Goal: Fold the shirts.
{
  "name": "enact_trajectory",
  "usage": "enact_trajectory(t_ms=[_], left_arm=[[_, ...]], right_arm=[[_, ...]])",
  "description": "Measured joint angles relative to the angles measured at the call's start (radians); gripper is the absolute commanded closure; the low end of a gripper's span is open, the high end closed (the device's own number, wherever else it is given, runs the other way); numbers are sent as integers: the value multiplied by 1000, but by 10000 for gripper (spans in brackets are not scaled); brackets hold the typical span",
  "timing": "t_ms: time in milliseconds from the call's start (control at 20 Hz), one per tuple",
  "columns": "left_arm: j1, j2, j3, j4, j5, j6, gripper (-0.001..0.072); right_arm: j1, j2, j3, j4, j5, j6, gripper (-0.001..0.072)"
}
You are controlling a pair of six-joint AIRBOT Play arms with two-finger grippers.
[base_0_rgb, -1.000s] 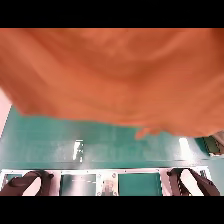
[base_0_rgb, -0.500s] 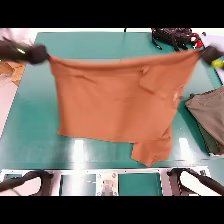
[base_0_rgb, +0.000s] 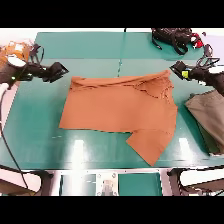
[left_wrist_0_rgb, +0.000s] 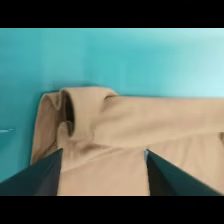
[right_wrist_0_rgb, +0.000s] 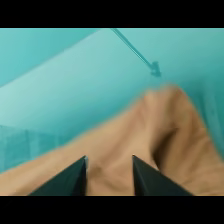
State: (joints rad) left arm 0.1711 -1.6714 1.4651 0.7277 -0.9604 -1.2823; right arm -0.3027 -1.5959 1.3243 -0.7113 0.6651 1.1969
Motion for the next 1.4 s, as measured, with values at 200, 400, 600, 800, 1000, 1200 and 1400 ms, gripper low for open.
enact_trajectory(t_ms=[200,400,600,800,1000,1200,1400], left_arm=[[125,-10,81,-13,-272,4,686],[161,13,62,83,-490,-22,686],[173,150,-184,172,-512,-4,519],[178,246,-451,240,-391,19,114],[142,256,-588,254,-252,35,114],[58,218,-626,186,-220,77,128],[18,192,-632,213,-221,117,685]], right_arm=[[-109,2,35,-9,183,-1,691],[-189,58,-42,-17,348,1,692],[-257,213,-248,-86,409,19,691],[-341,400,-447,-173,421,66,674],[-425,541,-565,-253,442,124,455],[-497,592,-608,-325,491,217,233],[-549,606,-654,-380,548,281,196]])
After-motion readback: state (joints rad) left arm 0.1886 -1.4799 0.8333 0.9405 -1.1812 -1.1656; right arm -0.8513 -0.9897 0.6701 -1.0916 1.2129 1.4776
